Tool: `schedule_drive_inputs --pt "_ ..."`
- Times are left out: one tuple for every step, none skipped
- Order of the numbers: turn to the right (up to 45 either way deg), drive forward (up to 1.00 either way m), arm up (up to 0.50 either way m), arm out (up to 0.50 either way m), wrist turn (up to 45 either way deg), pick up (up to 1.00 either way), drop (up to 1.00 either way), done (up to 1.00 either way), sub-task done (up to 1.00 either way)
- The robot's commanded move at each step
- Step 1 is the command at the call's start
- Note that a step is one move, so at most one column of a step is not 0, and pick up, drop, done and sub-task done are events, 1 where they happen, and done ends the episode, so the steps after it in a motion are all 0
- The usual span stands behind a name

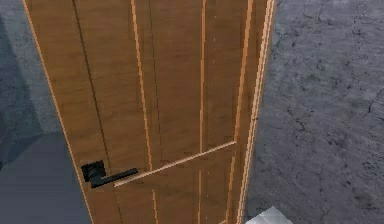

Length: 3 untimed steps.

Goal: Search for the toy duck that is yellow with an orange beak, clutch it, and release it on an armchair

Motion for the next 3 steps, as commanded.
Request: schedule_drive_inputs --pt "0.0 0.00 0.00 0.00 -45.0 0.00 0.00 0.00 0.00" --pt "0.0 0.00 0.00 0.00 -45.0 0.00 0.00 0.00 0.00" --pt "0.0 0.00 0.00 0.00 -12.0 0.00 0.00 0.00 0.00"
